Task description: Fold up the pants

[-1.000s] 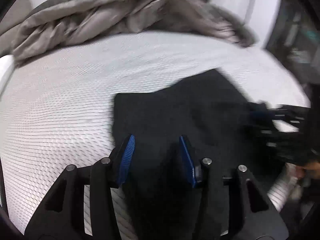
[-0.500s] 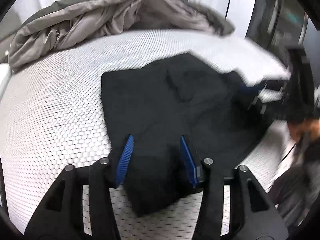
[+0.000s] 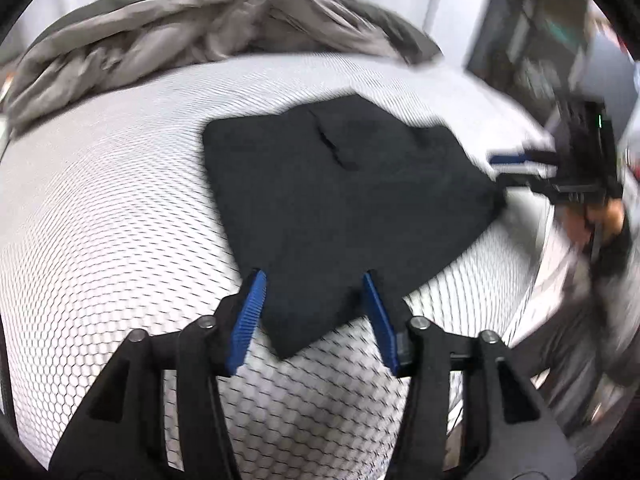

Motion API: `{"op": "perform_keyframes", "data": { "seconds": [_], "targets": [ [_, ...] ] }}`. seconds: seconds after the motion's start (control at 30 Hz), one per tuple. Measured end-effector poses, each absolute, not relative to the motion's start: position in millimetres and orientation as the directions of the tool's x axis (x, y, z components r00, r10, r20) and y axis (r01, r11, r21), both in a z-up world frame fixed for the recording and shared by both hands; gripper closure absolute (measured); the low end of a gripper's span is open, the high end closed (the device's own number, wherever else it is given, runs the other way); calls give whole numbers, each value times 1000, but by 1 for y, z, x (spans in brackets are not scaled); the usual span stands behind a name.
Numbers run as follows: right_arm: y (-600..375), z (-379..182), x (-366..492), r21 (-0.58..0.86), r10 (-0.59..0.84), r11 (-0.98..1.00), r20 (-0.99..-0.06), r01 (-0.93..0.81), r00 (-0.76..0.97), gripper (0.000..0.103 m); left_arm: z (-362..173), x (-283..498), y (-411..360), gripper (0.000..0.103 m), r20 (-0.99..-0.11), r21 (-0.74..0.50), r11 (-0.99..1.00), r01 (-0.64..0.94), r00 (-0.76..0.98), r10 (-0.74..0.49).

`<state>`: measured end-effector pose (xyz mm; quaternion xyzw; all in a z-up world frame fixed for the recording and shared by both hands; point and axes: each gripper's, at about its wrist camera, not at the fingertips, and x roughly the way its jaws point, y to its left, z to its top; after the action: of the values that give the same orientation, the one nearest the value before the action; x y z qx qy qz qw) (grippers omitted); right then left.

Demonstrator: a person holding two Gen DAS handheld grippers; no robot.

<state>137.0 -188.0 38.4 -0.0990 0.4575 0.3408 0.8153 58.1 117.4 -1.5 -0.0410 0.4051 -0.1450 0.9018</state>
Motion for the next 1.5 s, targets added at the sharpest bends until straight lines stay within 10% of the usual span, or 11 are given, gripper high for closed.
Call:
{"op": "perform_keyframes", "data": {
  "seconds": [0.13, 0.23, 0.4, 0.67, 0.9, 1.0, 1.13, 1.23, 1.5],
  "targets": [
    [-219, 14, 181, 302, 471, 842, -816, -447, 334, 42, -19, 83, 150, 53, -747, -324, 945, 52, 599, -288],
    [-228, -22, 217, 471, 542, 829, -811, -303, 223, 42, -32, 99, 154, 77, -744, -385, 923, 17, 585, -322],
    [-225, -26, 220, 560, 624, 776, -749, -291, 222, 67, -26, 109, 148, 79, -750, -325, 946, -2, 610, -256],
    [-211, -18, 205, 507, 584, 808, -758, -301, 290, 74, -24, 122, 146, 79, -769, -241, 970, -43, 618, -164],
    [-201, -16, 217, 383, 485, 864, -810, -328, 331, 41, -15, 110, 120, 79, -754, -114, 991, -69, 655, -41],
    [-196, -2, 206, 290, 433, 877, -822, -383, 369, 20, -2, 92, 108, 68, -723, -62, 995, -82, 691, 12],
    [-187, 29, 184, 185, 406, 872, -791, -453, 457, 5, 21, 60, 101, 17, -654, -75, 993, -91, 756, 20],
    [-182, 45, 169, 177, 415, 868, -770, -463, 485, 0, 31, 41, 93, 0, -624, -72, 992, -101, 781, 34],
    [-171, 45, 133, 172, 504, 823, -658, -541, 559, 0, 45, 5, 77, 1, -555, -86, 990, -115, 830, 48]
  ]
}}
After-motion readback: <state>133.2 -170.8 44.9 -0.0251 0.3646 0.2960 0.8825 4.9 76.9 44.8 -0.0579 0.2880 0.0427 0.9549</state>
